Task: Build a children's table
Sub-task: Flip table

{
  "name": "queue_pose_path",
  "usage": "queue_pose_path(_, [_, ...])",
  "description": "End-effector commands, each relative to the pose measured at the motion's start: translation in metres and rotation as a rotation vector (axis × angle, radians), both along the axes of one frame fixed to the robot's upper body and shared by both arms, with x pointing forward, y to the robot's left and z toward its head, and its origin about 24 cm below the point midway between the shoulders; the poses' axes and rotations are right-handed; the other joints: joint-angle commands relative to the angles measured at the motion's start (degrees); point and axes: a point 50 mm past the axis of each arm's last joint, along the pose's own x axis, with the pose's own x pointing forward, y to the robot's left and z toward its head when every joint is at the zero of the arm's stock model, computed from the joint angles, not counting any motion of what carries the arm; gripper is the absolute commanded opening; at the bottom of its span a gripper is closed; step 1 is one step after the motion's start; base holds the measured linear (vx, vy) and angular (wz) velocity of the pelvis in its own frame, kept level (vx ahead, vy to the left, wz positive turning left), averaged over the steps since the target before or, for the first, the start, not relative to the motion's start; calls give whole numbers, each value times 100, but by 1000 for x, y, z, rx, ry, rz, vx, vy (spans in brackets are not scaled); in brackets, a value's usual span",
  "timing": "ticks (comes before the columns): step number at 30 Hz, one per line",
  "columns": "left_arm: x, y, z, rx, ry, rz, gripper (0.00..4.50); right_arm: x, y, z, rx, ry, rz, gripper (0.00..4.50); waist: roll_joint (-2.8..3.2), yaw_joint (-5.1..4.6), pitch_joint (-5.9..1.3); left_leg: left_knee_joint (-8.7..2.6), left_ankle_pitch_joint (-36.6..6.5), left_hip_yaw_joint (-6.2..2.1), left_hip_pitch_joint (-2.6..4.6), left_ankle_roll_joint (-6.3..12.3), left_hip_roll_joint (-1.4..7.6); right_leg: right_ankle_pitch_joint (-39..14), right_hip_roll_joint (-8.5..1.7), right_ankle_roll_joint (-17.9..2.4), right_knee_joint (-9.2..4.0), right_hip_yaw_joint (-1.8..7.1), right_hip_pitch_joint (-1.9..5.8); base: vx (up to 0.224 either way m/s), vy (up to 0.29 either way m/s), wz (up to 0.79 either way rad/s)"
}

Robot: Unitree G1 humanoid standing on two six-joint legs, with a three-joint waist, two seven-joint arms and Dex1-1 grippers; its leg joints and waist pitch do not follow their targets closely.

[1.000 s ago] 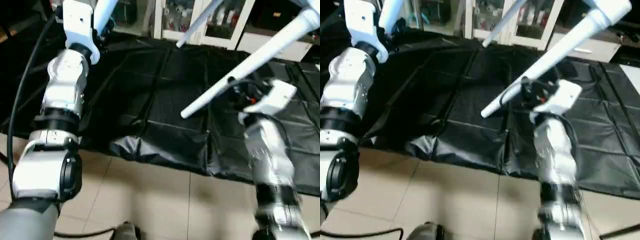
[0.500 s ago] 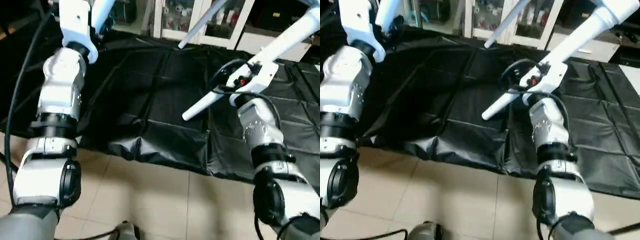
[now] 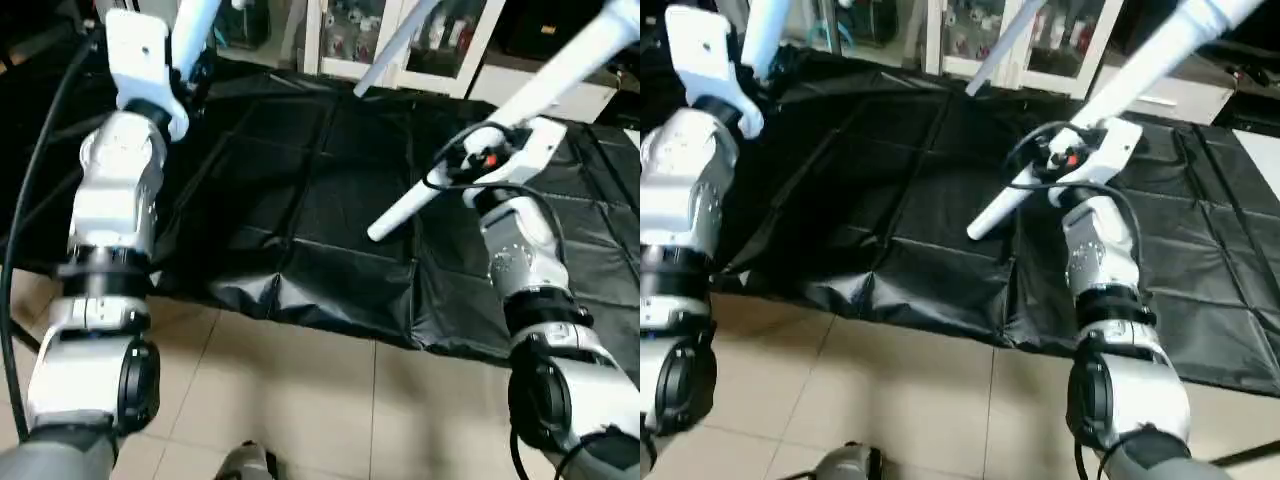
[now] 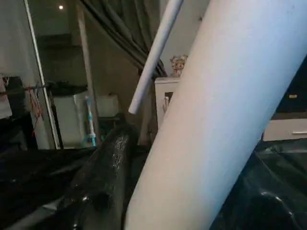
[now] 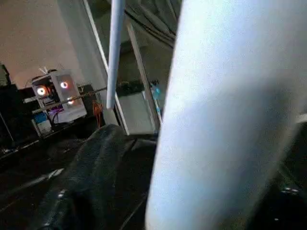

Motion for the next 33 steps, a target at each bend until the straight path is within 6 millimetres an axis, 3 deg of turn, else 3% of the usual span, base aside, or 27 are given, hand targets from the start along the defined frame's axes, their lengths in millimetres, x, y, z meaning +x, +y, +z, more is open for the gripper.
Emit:
queue_pose_path(1, [-7, 6, 21, -112, -104, 18, 219, -3, -1, 12, -26, -61, 1, 290, -35, -42, -625, -306, -373, -128, 333, 267, 296, 688, -318, -1413, -222, 138, 246, 0, 0, 0])
queue_pose_path(8, [-11, 7, 13, -116, -93, 26, 210, -12, 5, 17, -74, -111, 5, 241, -60, -108, -608, -330, -452, -131, 351, 196, 299, 595, -304, -1350, -239, 138, 223, 0, 0, 0])
queue_pose_path(14, [-16, 7, -9, -124, -56, 14, 195, -29, 16, 11, -108, -118, 27, 182, -98, -138, -593, -358, -568, -134, 357, 128, 309, 440, -310, -1242, -270, 146, 222, 0, 0, 0])
queue_pose_path(17, [-20, 6, -21, -114, -28, 9, 190, -37, 18, 6, -108, -106, 29, 173, -93, -152, -580, -391, -799, -146, 370, 38, 321, 147, -313, -1155, -310, 153, 211, 0, 0, 0])
queue_pose_path(20, [-25, 3, -38, -105, 5, -7, 180, -47, 19, -4, -107, -69, 15, 136, -104, -180, -542, -457, -1246, -156, 388, -174, 339, -299, -308, -1013, -366, 159, 170, 0, 0, 0])
queue_pose_path(24, [-30, -2, -53, -91, 34, -45, 160, -56, 17, -10, -107, -39, -11, 106, -114, -189, -549, -496, -1547, -174, 410, -428, 338, -457, -309, -844, -392, 164, 157, 0, 0, 0])
queue_pose_path(27, [-36, -7, -67, -96, 63, -81, 154, -63, 16, -15, -106, -17, -30, 87, -173, -214, -535, -513, -1792, -172, 422, -513, 334, -659, -319, -731, -431, 172, 138, 0, 0, 0])
queue_pose_path(33, [-44, -9, -77, -78, 85, -112, 152, -72, 14, -20, -106, 12, -46, 32, -196, -221, -521, -516, -1839, -178, 401, -508, 328, -783, -327, -625, -454, 185, 127, 0, 0, 0])
